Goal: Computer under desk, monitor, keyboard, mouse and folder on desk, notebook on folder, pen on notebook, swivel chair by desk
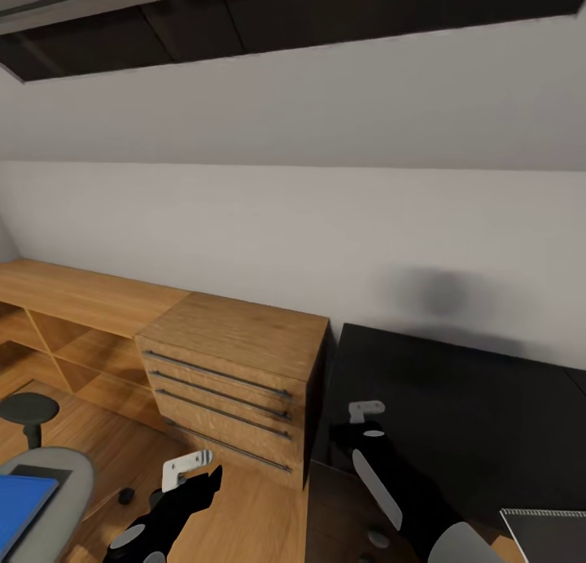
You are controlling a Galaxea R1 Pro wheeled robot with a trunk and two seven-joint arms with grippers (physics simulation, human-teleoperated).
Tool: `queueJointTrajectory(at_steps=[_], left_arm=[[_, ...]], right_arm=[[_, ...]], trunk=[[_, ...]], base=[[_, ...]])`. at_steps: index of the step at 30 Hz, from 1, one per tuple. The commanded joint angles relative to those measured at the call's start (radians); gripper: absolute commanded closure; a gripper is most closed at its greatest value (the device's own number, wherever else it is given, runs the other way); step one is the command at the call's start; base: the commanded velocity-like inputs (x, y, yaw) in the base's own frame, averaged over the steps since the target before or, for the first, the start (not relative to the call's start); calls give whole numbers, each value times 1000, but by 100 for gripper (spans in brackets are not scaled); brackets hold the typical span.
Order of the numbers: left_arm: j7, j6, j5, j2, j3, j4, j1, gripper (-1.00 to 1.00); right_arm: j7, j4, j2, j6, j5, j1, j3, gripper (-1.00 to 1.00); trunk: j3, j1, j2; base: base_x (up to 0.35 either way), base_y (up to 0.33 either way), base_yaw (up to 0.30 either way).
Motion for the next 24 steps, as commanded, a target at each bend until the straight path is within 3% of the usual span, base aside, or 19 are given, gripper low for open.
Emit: queueJointTrajectory(at_steps=[1, 10, 24], left_arm=[[9, 1, 8, 1, -2, -2, 0, -100], [9, 1, 9, 1, -3, -2, 0, -100], [9, 1, 9, 1, -3, -3, 0, -100]], right_arm=[[-10, -1, 0, 2, -10, -1, 3, -100], [-10, 0, 0, 6, -10, -1, 3, -100], [-10, 0, 1, 14, -10, -1, 4, -100]], trunk=[[-4, 4, -8], [-32, 39, -71], [-32, 39, -71]], base=[[0, 0, 0], [0, 0, 0], [0, 0, 0]])
